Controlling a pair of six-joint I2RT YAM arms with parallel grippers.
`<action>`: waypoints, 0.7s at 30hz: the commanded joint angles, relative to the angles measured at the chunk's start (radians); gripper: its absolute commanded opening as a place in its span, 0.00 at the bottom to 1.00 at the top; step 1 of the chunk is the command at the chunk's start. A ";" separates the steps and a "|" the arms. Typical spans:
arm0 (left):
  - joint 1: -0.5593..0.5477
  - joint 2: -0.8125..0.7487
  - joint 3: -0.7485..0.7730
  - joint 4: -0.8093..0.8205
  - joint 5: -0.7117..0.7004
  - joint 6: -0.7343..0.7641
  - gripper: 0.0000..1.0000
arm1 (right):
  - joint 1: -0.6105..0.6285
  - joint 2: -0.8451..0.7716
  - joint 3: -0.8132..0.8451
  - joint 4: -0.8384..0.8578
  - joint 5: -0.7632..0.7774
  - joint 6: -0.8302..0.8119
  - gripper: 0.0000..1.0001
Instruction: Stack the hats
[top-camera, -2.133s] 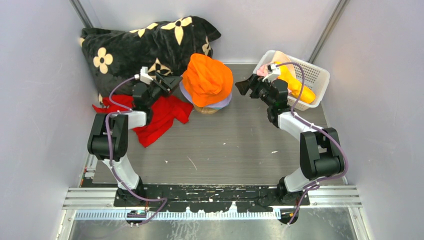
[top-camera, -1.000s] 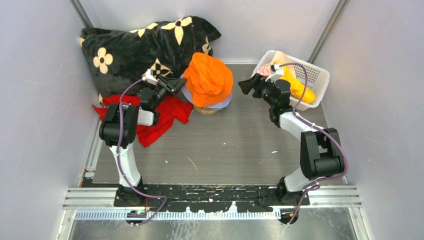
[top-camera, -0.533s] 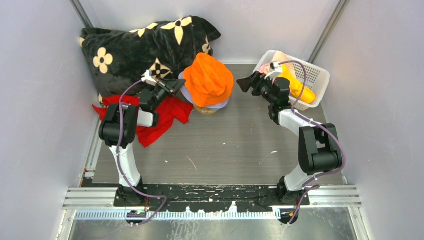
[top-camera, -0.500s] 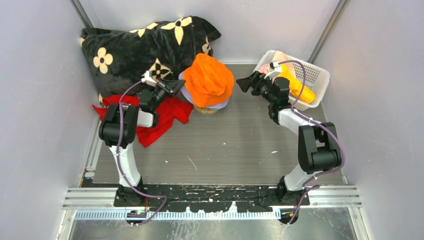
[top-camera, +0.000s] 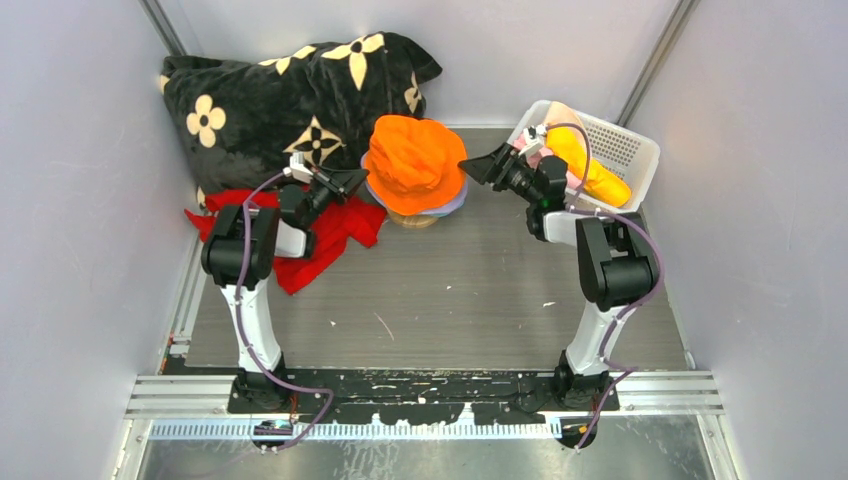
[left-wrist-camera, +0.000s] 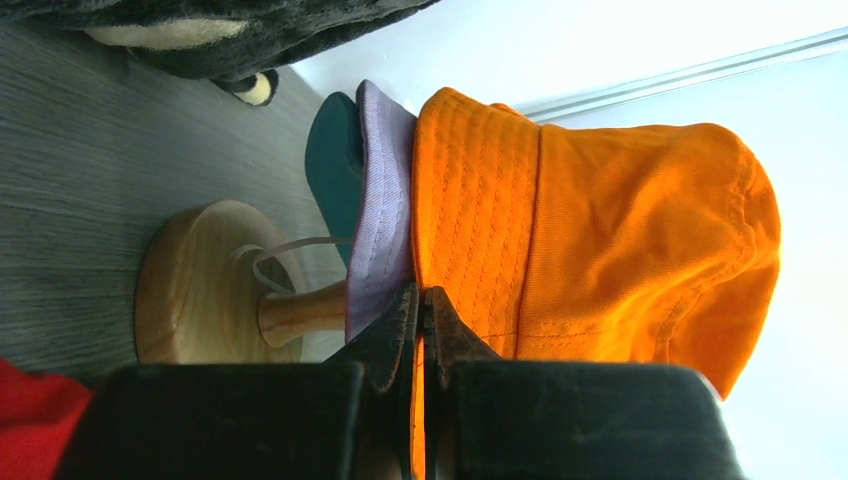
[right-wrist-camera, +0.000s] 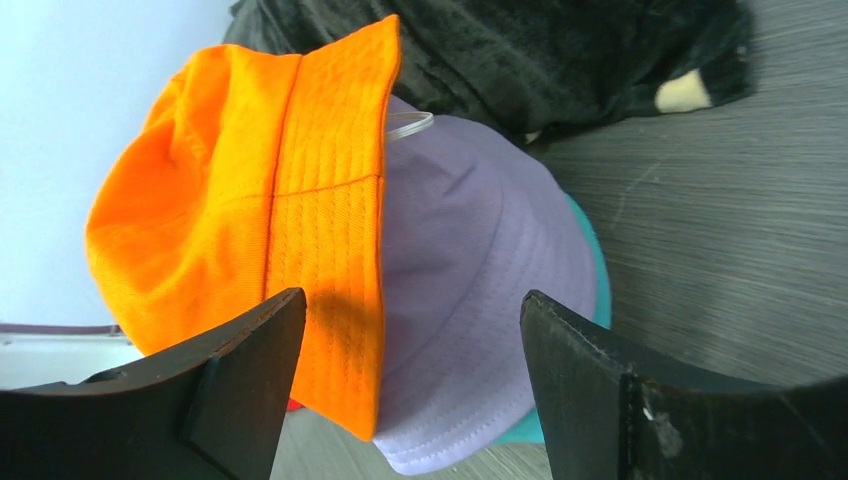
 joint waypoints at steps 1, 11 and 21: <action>0.008 0.016 0.042 -0.005 0.016 0.005 0.00 | -0.005 0.049 0.069 0.255 -0.108 0.158 0.82; 0.008 0.005 0.073 -0.046 0.024 0.017 0.00 | 0.006 0.173 0.156 0.428 -0.173 0.328 0.78; 0.008 0.000 0.088 -0.066 0.029 0.023 0.00 | 0.011 0.282 0.260 0.508 -0.202 0.456 0.36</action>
